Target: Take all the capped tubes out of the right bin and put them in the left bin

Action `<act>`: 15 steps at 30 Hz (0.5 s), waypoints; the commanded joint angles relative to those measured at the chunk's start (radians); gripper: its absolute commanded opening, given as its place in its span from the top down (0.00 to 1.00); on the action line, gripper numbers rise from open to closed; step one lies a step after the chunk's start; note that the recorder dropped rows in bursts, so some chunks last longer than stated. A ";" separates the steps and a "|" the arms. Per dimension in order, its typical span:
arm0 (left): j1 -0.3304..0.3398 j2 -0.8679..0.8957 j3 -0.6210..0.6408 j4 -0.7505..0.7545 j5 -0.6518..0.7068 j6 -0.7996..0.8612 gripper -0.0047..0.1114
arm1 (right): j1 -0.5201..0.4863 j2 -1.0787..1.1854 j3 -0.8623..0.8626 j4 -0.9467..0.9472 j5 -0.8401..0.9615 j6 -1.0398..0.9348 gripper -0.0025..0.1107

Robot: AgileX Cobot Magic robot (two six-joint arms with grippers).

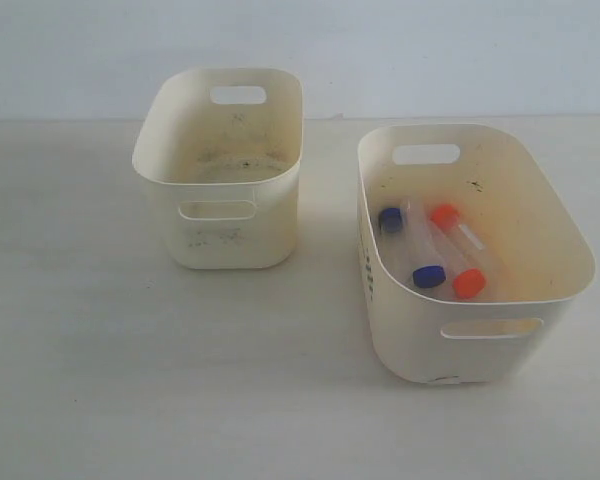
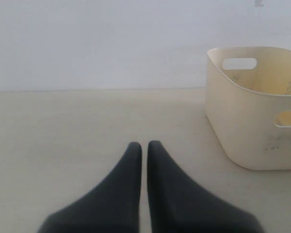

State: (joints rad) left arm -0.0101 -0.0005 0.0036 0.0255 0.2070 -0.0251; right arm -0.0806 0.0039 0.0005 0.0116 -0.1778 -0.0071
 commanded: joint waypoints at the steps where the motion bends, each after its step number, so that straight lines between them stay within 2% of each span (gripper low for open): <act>1: 0.000 0.000 -0.004 -0.006 -0.004 -0.010 0.92 | 0.002 -0.004 -0.001 0.009 -0.283 0.066 0.97; 3: 0.000 0.000 -0.004 -0.006 -0.004 -0.010 0.92 | 0.002 -0.004 -0.001 0.041 -0.405 0.111 0.97; 4: 0.000 0.000 -0.004 -0.006 -0.004 -0.010 0.92 | 0.002 -0.004 -0.018 0.052 -0.403 0.114 0.97; 7: 0.000 0.000 -0.004 -0.006 -0.004 -0.010 0.92 | 0.002 0.002 -0.149 0.046 -0.215 0.063 0.97; 10: 0.000 0.000 -0.004 -0.006 -0.004 -0.010 0.92 | 0.002 0.112 -0.331 0.046 0.178 0.007 0.97; 11: 0.000 0.000 -0.004 -0.006 -0.004 -0.010 0.92 | 0.002 0.221 -0.461 0.046 0.466 0.007 0.97; 12: 0.000 0.000 -0.004 -0.006 -0.004 -0.010 0.92 | 0.002 0.288 -0.516 0.046 0.618 0.007 0.97; 13: 0.000 0.000 -0.004 -0.006 -0.004 -0.010 0.92 | 0.002 0.411 -0.591 0.048 0.862 0.007 0.97; 15: 0.000 0.000 -0.004 -0.006 -0.004 -0.010 0.92 | 0.002 0.555 -0.656 0.089 1.106 0.041 0.97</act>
State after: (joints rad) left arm -0.0101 -0.0005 0.0036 0.0255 0.2070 -0.0251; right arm -0.0806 0.4298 -0.5934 0.0677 0.6222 0.0084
